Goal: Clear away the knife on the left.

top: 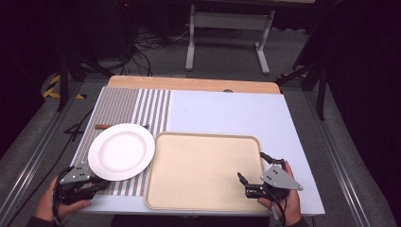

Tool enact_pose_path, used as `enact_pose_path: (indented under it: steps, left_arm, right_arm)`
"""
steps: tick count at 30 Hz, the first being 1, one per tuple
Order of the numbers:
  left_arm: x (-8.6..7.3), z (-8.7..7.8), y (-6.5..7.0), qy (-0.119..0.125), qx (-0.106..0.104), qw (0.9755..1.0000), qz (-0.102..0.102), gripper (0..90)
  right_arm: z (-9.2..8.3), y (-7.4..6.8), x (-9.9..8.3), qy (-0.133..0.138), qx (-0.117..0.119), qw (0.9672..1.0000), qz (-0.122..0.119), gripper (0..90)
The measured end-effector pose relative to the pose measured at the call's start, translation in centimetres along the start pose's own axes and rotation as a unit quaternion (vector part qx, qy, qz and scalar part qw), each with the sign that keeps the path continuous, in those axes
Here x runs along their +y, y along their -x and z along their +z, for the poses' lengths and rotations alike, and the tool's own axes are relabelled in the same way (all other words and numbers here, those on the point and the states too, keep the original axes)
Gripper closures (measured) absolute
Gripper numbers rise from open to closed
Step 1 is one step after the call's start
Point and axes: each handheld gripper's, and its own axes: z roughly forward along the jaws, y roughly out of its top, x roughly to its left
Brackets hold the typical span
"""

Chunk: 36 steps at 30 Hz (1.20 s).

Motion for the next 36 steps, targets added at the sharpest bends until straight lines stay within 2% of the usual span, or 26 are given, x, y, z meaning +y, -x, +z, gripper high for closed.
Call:
enact_pose_path:
  steps: [1, 5, 7, 8, 14, 15, 19, 22, 26, 28, 30, 31, 32, 36]
  left_arm:
    - [-0.1, 0.1, 0.3, 0.006, 0.006, 0.9999, -0.009, 70.1]
    - [-0.4, 0.1, 0.2, 0.020, 0.008, 0.9996, -0.020, 75.2]
    - [-0.5, 0.1, 0.3, 0.024, 0.011, 0.9995, -0.016, 75.4]
    - [-0.5, 0.1, 0.6, 0.022, 0.013, 0.9997, -0.003, 75.7]
    - [-0.8, 0.0, 1.2, 0.030, 0.011, 0.9993, 0.019, 77.1]
    - [-0.9, 0.0, 1.5, 0.032, 0.007, 0.9993, 0.016, 77.1]
    - [-1.2, -0.2, 2.3, 0.033, 0.001, 0.9990, 0.029, 77.2]
    - [-1.3, -0.5, 2.8, 0.038, 0.003, 0.9988, 0.030, 77.2]
    - [-1.3, -0.6, 3.3, 0.042, 0.001, 0.9982, 0.042, 77.2]
    - [-1.5, -0.9, 3.4, 0.055, 0.006, 0.9972, 0.051, 77.2]
    - [-1.6, -1.1, 3.5, 0.060, 0.007, 0.9970, 0.048, 77.2]
    - [-1.9, -1.3, 3.5, 0.071, 0.002, 0.9962, 0.051, 77.2]
    - [-2.0, -1.4, 3.6, 0.073, 0.004, 0.9961, 0.050, 77.2]
    - [-2.4, -1.7, 3.8, 0.088, -0.014, 0.9943, 0.059, 77.2]
  right_arm:
    - [0.1, 0.1, 0.0, -0.002, 0.005, 1.0000, 0.005, 6.4]
    - [0.2, 0.2, -0.1, -0.006, 0.008, 0.9999, 0.010, 6.6]
    - [0.2, 0.2, -0.1, -0.004, 0.008, 0.9999, 0.013, 6.8]
    - [0.2, 0.2, -0.1, -0.006, 0.011, 0.9999, 0.012, 6.8]
    - [0.5, 0.1, -0.2, -0.013, 0.013, 0.9997, 0.015, 7.1]
    - [0.5, 0.1, -0.1, -0.015, 0.011, 0.9998, 0.012, 7.2]
    - [0.4, 0.1, -0.1, -0.015, 0.008, 0.9998, 0.009, 7.4]
    - [0.3, 0.1, -0.1, -0.013, 0.004, 0.9999, 0.008, 7.5]
    - [0.1, 0.1, 0.0, -0.005, -0.004, 0.9999, 0.009, 7.8]
    - [0.1, 0.2, 0.0, -0.004, -0.007, 0.9999, 0.008, 7.9]
    - [0.0, 0.2, 0.0, -0.004, -0.007, 0.9999, 0.009, 7.9]
    - [0.0, 0.2, -0.1, -0.005, -0.007, 0.9999, 0.009, 7.8]
    - [0.0, 0.2, -0.1, -0.006, -0.006, 0.9999, 0.008, 7.9]
    - [0.0, 0.2, 0.0, -0.005, -0.005, 1.0000, 0.006, 7.8]
